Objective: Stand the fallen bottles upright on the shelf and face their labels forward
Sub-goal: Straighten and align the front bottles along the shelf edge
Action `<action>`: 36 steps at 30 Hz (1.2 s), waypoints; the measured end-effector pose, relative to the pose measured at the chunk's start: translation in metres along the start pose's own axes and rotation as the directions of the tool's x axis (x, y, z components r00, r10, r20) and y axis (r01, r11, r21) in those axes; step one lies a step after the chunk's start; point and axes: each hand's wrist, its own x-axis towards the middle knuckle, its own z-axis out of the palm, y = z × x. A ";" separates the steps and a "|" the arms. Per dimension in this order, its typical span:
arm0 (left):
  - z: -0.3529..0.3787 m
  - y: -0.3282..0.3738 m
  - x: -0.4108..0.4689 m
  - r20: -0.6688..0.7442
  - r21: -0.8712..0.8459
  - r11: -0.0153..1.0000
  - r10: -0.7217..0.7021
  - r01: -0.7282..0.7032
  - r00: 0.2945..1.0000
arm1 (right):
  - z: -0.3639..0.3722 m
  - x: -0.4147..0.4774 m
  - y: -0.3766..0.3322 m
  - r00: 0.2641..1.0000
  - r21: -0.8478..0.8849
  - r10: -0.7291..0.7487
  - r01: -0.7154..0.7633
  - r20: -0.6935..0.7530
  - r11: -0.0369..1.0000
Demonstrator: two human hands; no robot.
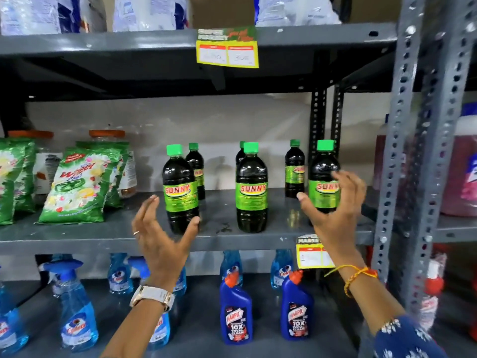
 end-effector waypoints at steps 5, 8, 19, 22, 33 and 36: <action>0.045 0.059 0.007 0.479 -0.165 0.969 -0.086 0.186 0.874 | -0.027 0.027 0.038 0.823 0.029 0.446 -0.486 0.352 0.874; 0.072 0.064 0.002 0.667 0.014 0.901 -0.332 0.434 0.667 | -0.030 0.037 0.059 0.579 -0.020 0.430 -0.580 0.693 0.814; 0.089 0.053 -0.007 0.723 0.380 0.918 -0.370 0.111 0.583 | -0.029 0.037 0.081 0.490 -0.110 0.389 -0.505 0.780 0.856; 0.090 0.053 -0.008 0.706 0.392 0.914 -0.370 0.102 0.603 | -0.029 0.037 0.079 0.495 -0.119 0.393 -0.496 0.775 0.860; 0.090 0.052 -0.010 0.708 0.383 0.920 -0.351 0.084 0.613 | -0.030 0.036 0.075 0.535 -0.166 0.401 -0.433 0.744 0.886; 0.089 0.052 -0.009 0.716 0.387 0.918 -0.358 0.086 0.599 | -0.031 0.036 0.073 0.537 -0.173 0.405 -0.430 0.740 0.886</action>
